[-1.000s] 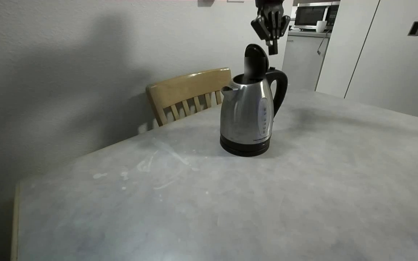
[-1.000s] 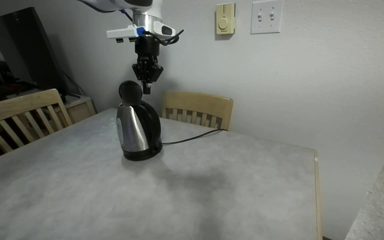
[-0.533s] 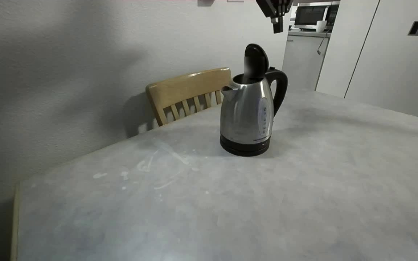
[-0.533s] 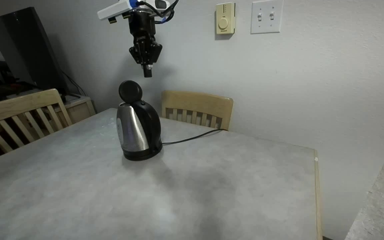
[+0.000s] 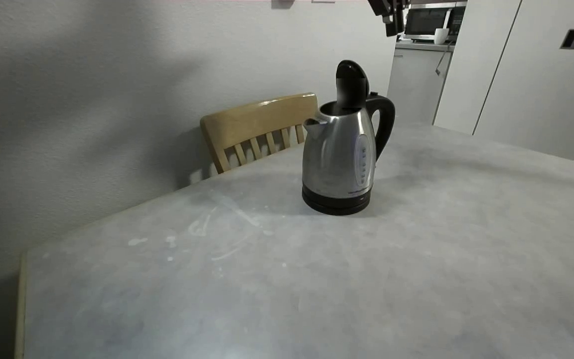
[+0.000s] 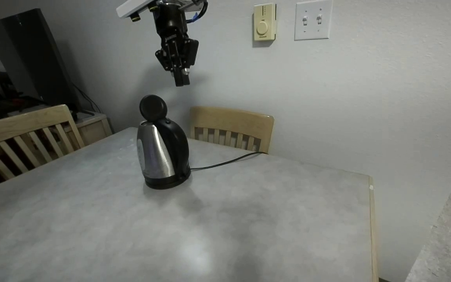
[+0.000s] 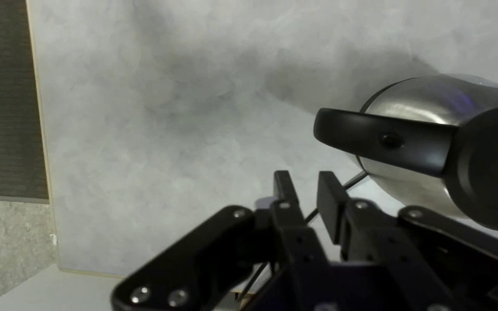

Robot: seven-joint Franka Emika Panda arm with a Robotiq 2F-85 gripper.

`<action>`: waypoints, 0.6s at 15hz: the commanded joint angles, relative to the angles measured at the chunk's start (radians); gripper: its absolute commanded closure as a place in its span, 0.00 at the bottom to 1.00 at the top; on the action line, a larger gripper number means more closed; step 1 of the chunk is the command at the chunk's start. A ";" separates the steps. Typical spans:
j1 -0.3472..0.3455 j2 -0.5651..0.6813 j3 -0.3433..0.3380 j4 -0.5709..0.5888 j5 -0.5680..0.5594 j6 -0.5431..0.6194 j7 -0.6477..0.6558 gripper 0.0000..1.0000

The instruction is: Open the lid of the electric kettle

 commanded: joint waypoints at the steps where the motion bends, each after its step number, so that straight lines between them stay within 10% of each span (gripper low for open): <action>1: 0.007 -0.049 -0.012 -0.061 -0.051 -0.008 -0.043 0.47; 9: 0.021 -0.079 0.002 -0.021 -0.096 -0.048 -0.033 0.00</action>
